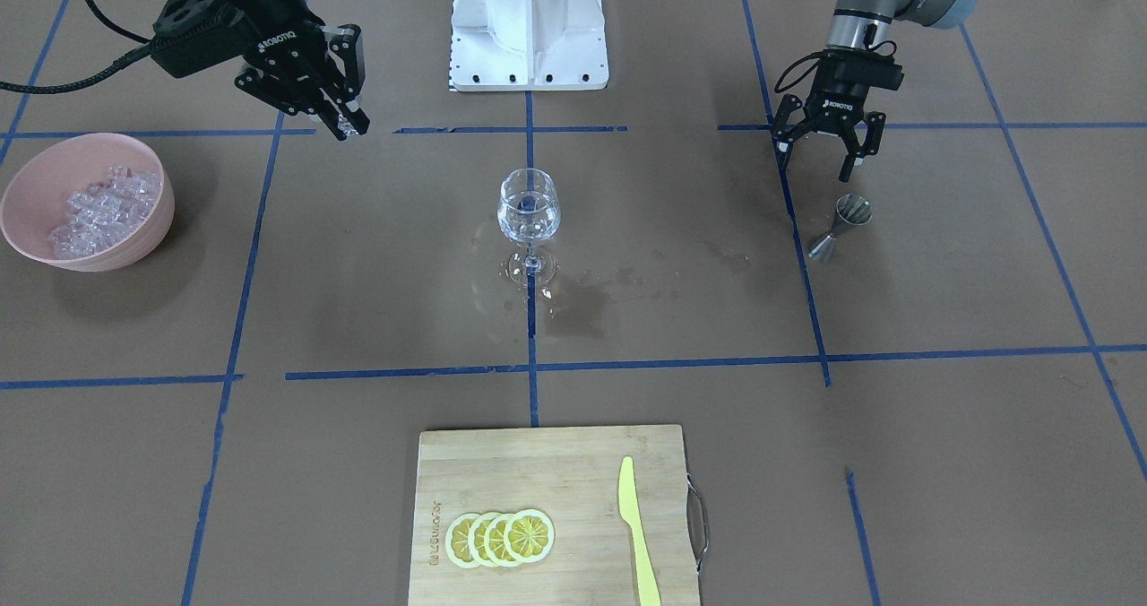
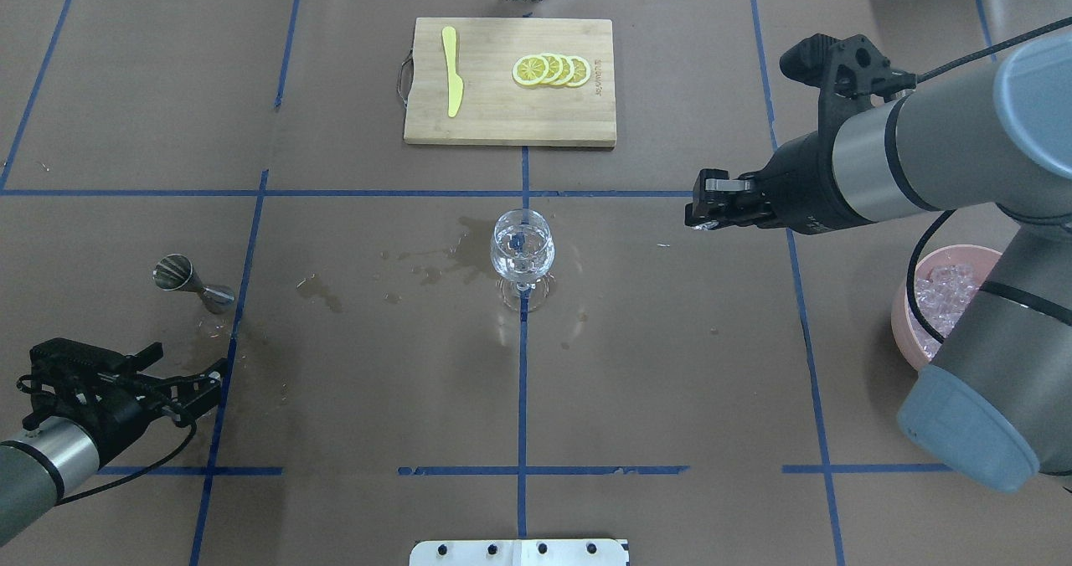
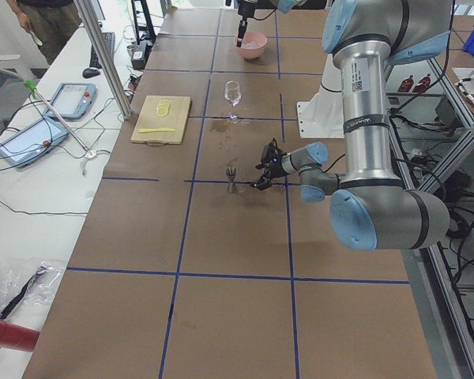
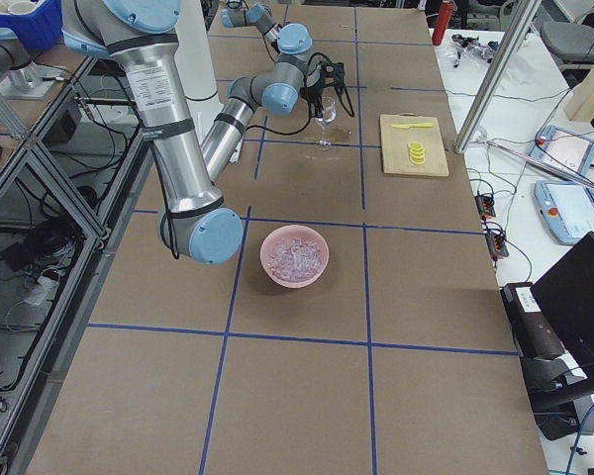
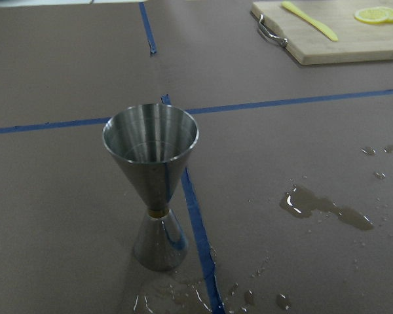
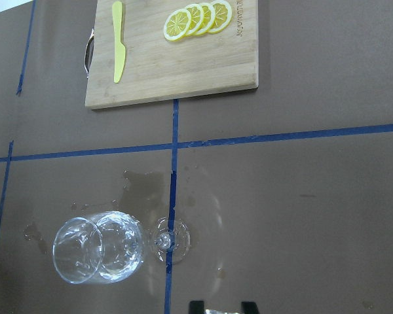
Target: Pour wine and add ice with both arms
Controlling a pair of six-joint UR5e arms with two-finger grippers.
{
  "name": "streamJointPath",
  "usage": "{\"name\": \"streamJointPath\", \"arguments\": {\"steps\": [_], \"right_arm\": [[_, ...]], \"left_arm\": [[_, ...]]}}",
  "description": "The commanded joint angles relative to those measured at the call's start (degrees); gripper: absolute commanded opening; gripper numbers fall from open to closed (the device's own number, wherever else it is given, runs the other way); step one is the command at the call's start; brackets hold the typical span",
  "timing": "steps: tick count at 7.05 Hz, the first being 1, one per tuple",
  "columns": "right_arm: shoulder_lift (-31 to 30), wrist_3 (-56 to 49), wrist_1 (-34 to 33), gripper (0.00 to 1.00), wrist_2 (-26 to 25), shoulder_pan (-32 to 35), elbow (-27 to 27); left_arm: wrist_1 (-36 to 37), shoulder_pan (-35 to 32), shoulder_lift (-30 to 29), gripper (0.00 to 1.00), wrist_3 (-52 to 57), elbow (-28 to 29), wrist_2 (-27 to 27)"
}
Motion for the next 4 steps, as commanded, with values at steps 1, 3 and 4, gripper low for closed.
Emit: {"name": "streamJointPath", "arguments": {"steps": [1,3,4], "right_arm": [[3.92,0.11,0.07,0.00,-0.13,-0.97,-3.44],[6.48,0.29,0.07,0.00,-2.93,-3.95,-4.95],[9.02,0.38,0.15,0.00,-3.03,-4.14,-6.70]], "left_arm": [[6.10,-0.05,3.53,0.99,0.08,-8.41,-6.87],[9.90,-0.31,3.98,0.99,0.08,-11.78,-9.52],[9.91,-0.40,4.15,0.99,0.08,-12.13,-11.28]]}}
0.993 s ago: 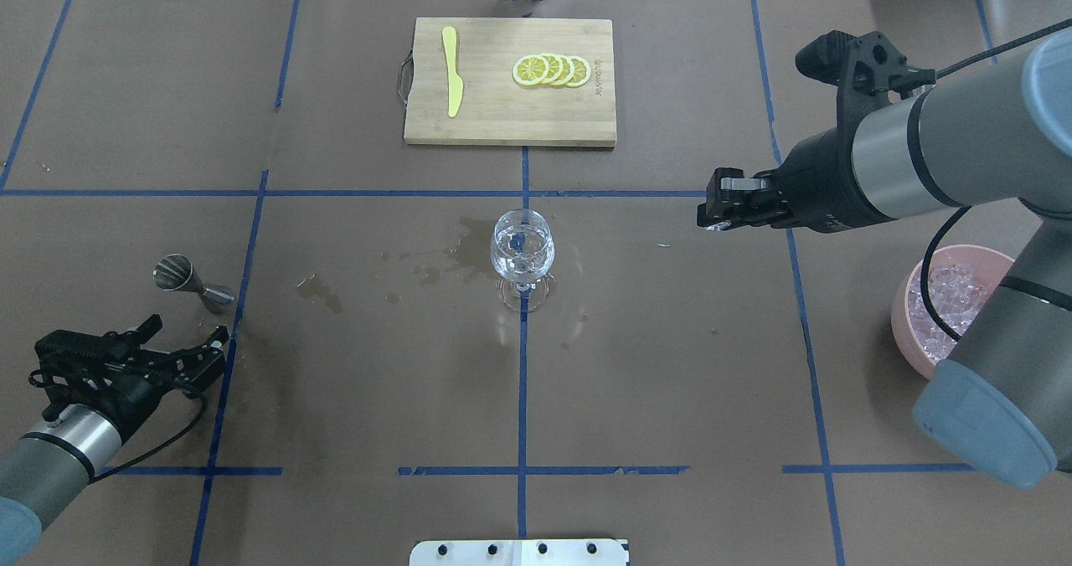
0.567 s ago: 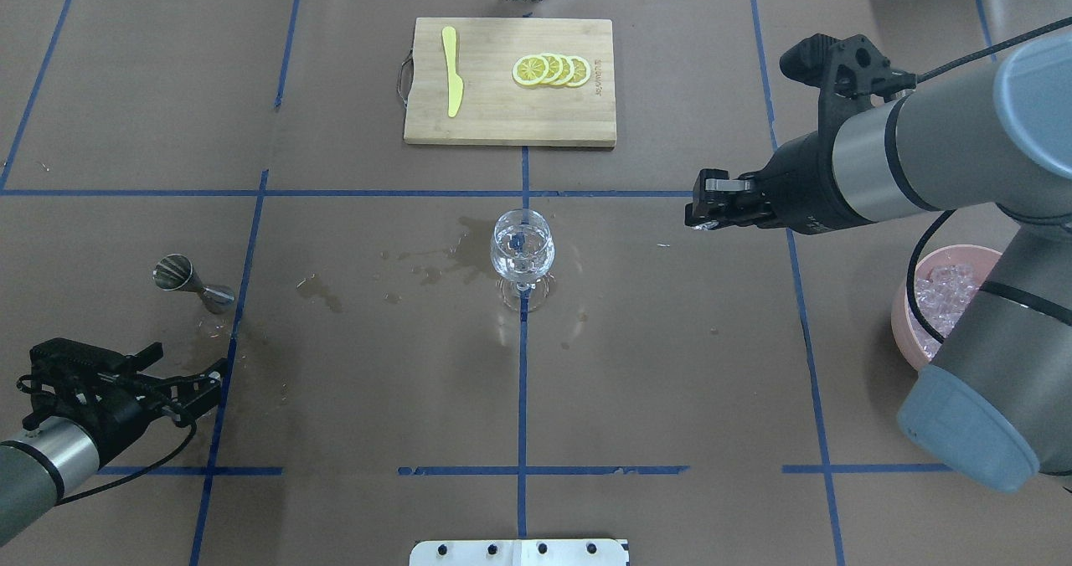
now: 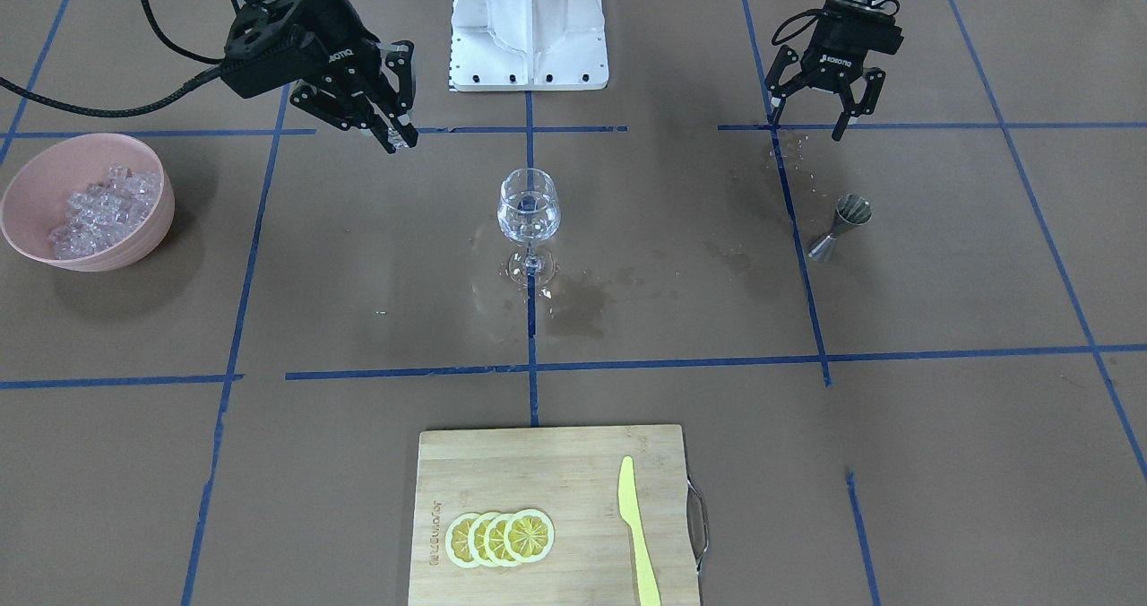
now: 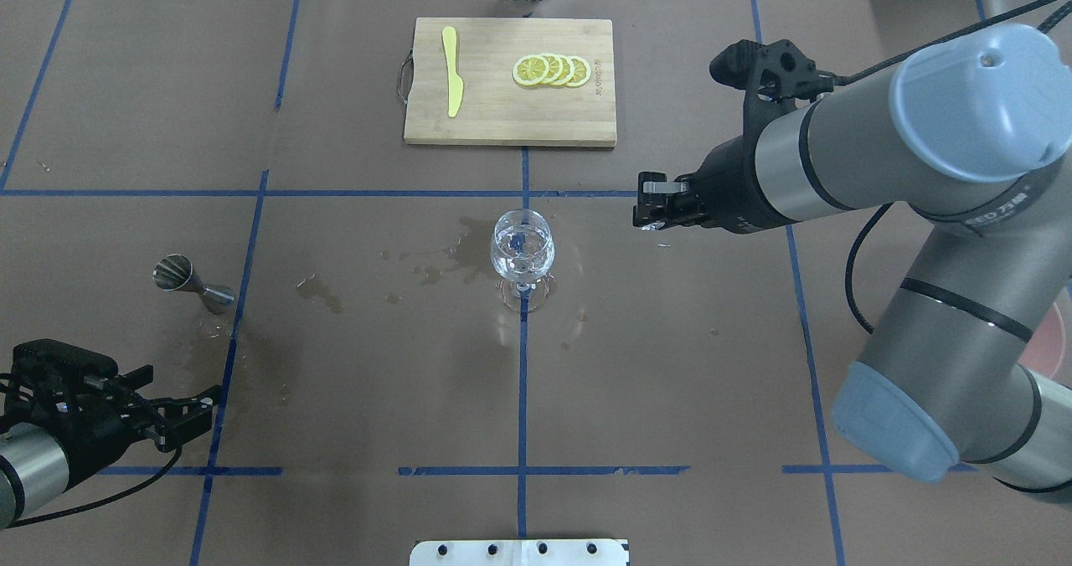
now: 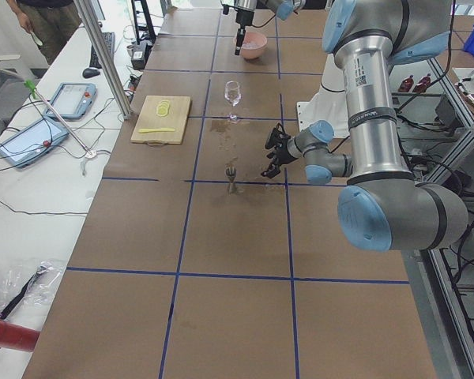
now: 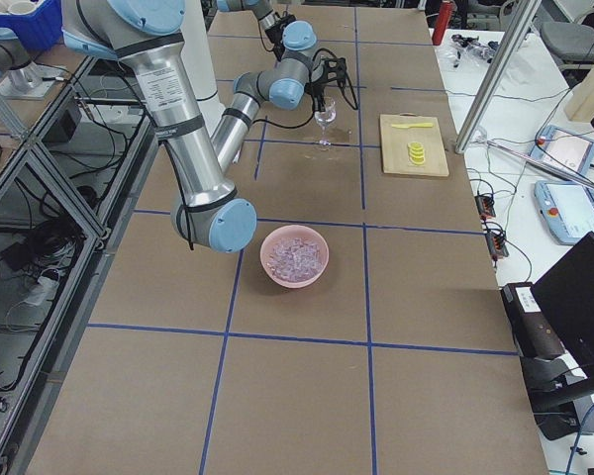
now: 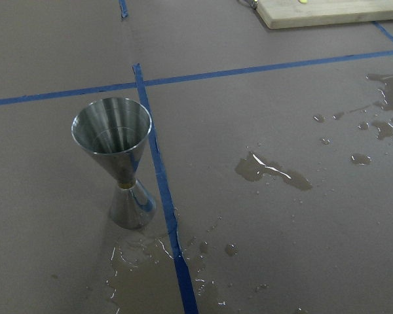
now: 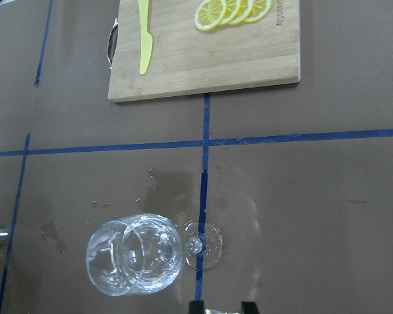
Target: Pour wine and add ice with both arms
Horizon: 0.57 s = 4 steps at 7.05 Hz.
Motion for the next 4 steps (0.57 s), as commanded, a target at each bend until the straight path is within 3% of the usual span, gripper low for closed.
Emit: {"name": "streamJointPath", "arguments": {"steps": [1,4], "right_arm": [[3.27,0.96,0.15,0.00,-0.68,-0.85,-2.02],[8.61,1.76,4.45,0.00,-1.73,-2.08,-10.16]], "left_arm": [[0.77,-0.22,0.52,0.99,0.00,-1.45,-2.39],[0.77,-1.09,2.27,0.99,1.31,-3.38,-5.98]]}}
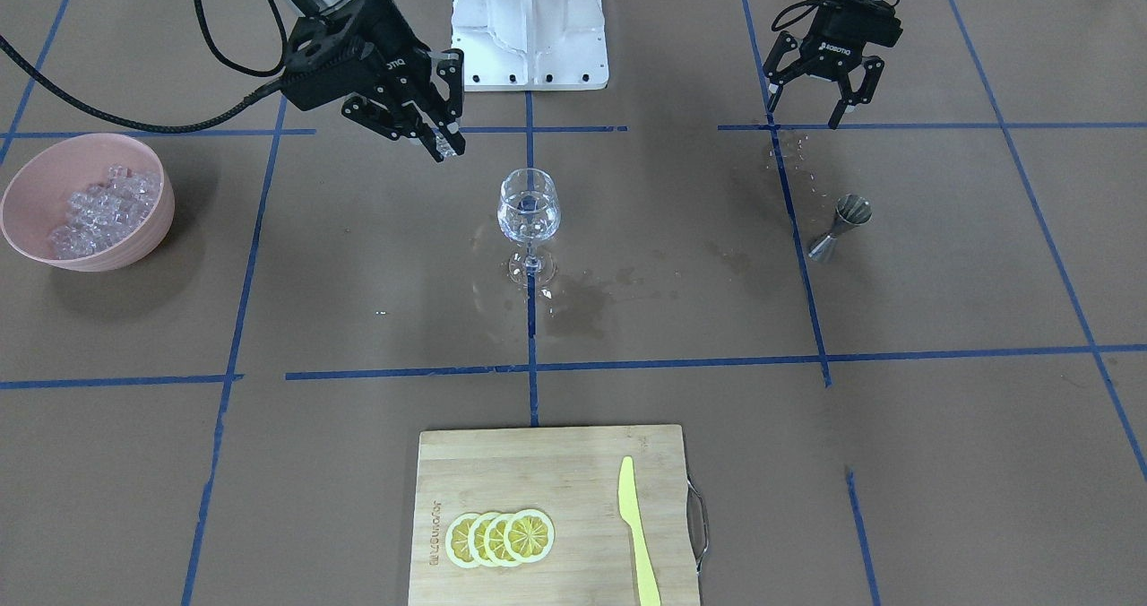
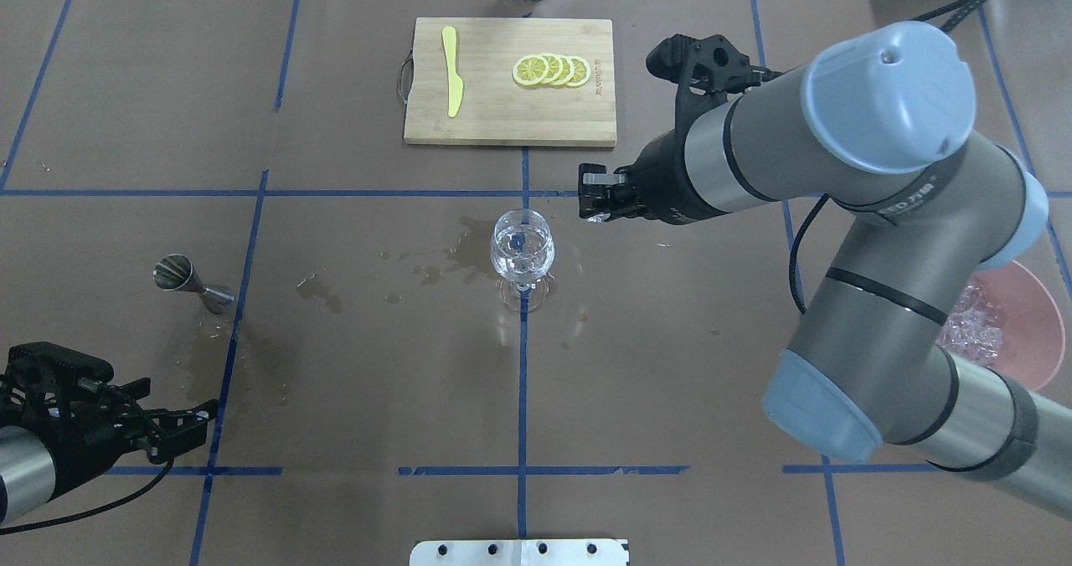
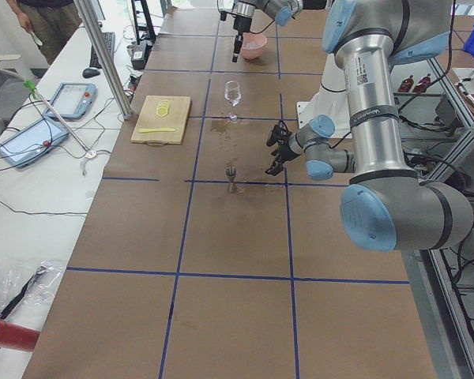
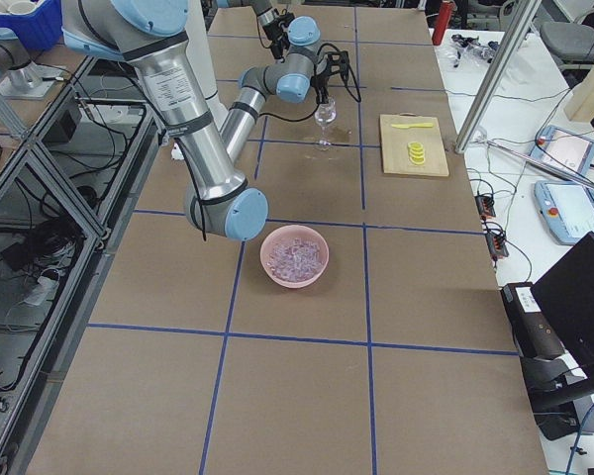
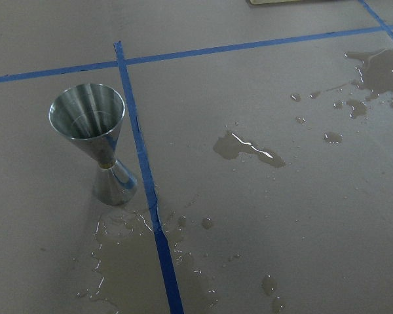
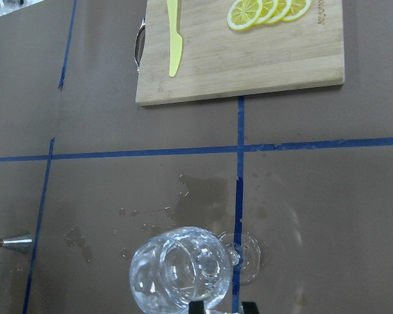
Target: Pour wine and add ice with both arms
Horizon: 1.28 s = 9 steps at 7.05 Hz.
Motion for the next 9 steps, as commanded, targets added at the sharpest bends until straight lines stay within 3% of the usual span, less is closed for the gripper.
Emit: {"name": "streamJointPath", "arguments": {"steps": [1,3,9], "right_arm": [[4.24,0.26,1.64,0.00,-0.93,-0.63,-5.44],[6.18,0.26,1.55,0.00,-1.89,-0.89,-7.99],[6.72,1.66,1.37,0.00,-2.86,-4.58,-8.44]], "left_arm": [[0.01,-0.76,1.22,0.99,1.84,-1.55,-1.63],[0.10,-1.98,1.58,0.99,2.03,-1.65,-4.07],[0.10,-5.85,1.49,0.99,4.49,-1.65,-7.43]]}}
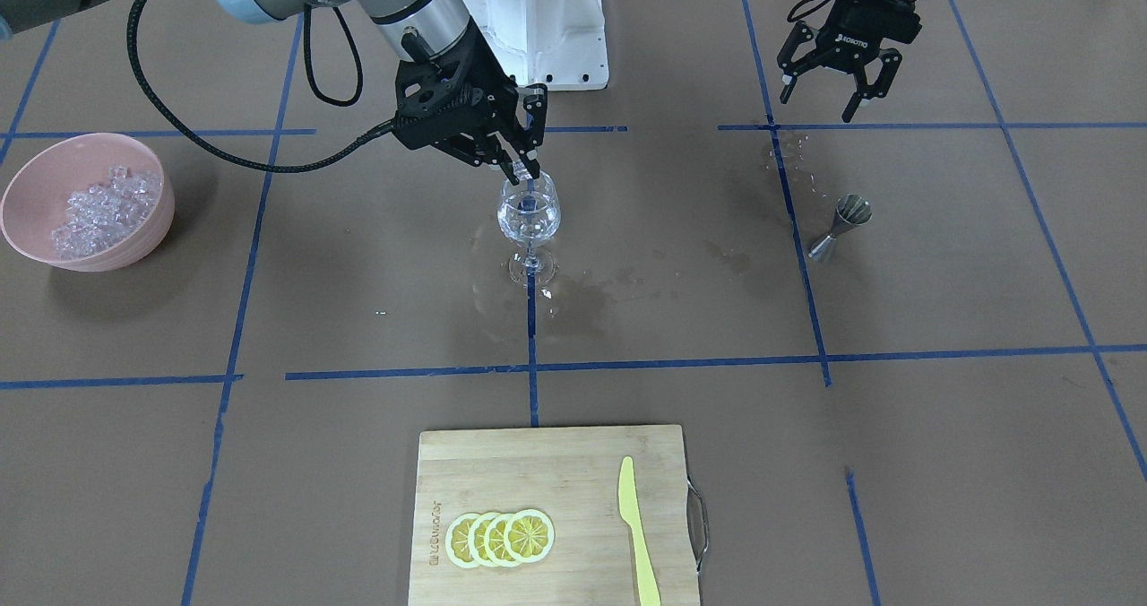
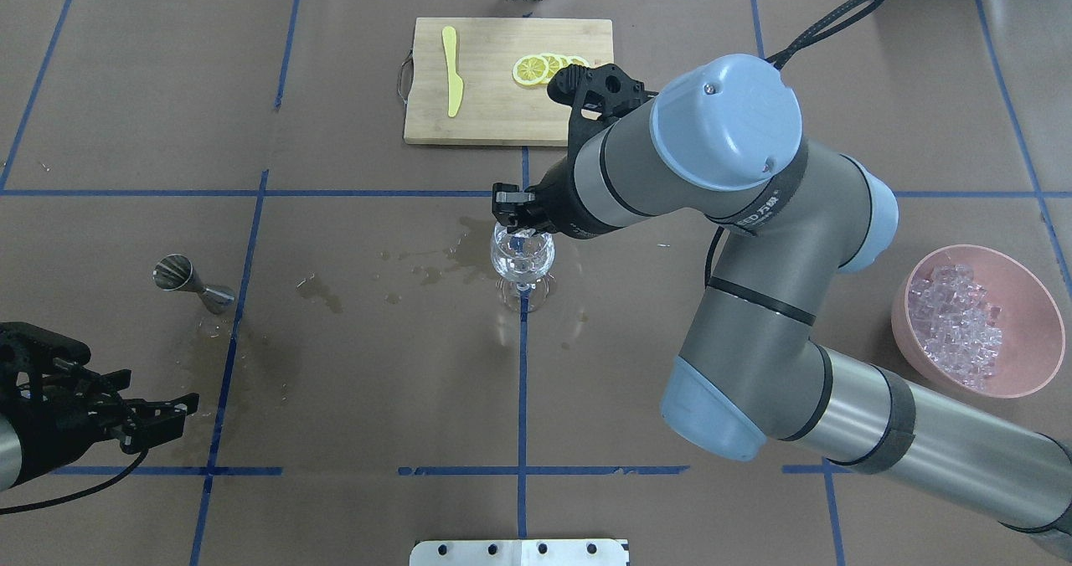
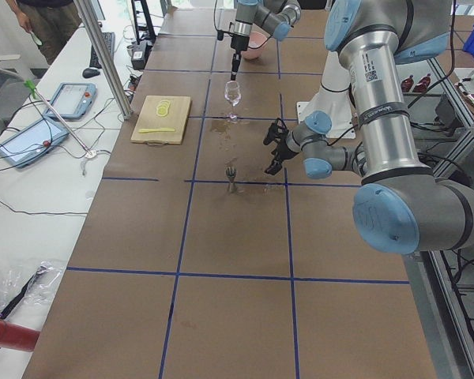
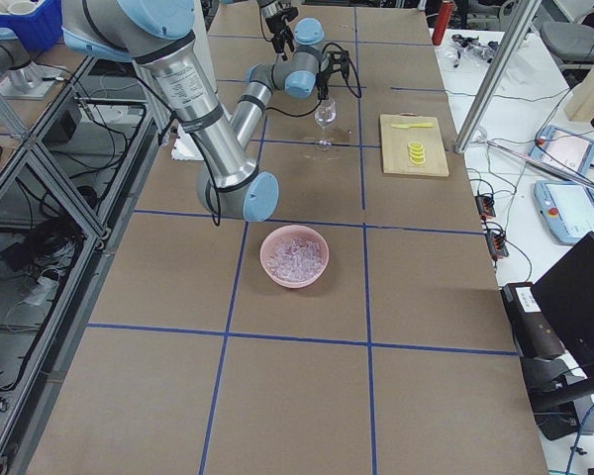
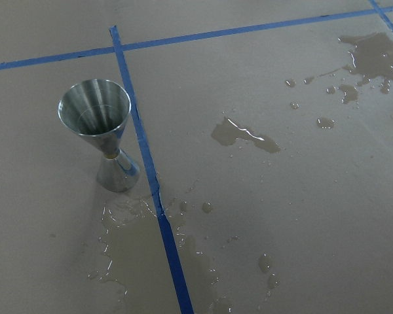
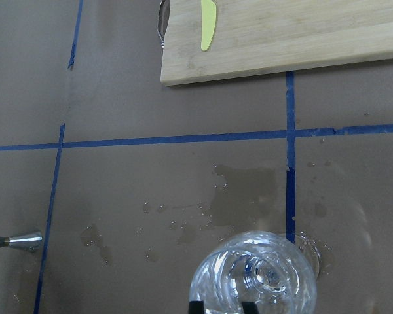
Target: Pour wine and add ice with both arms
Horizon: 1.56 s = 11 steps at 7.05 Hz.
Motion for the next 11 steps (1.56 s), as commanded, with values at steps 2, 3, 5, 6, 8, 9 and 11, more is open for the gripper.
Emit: {"name": "streamJointPath", "arguments": {"steps": [2,3,5,6,8,9,11], "right_arm": [[0.14,0.15,0.10,0.00,-0.69,-0.32,-0.07],[0.14,0.07,0.10,0.00,-0.70,-0.32,-0.07],[0.14,0.07,0.10,0.00,-2.01,-0.32,-0.25],[0.23,0.07,0.10,0.00,-2.01,-0.23,-0.16],[0.58,0.15,0.10,0.41,-2.01,-0.06,-0.16],[0.58,0.68,0.10,0.59,-2.01,-0.06,-0.25],[0.67,1.73,0.10,0.75,-2.01,-0.06,-0.25]], "left_arm": [[0.01,-0.75,0.00,0.99,0.73,0.31,-0.41],[0.01,-0.75,0.00,1.00,0.73,0.48,-0.41],[0.01,-0.84,-0.01,0.99,0.82,0.13,-0.49],[0.01,-1.01,-0.18,0.99,0.82,-0.48,-2.50],[0.10,-4.43,-0.36,0.99,2.65,-0.83,-7.95],[0.10,-4.70,-0.27,1.00,2.93,-0.84,-8.14],[0.10,-5.40,-0.27,1.00,3.02,-1.27,-10.67]]}}
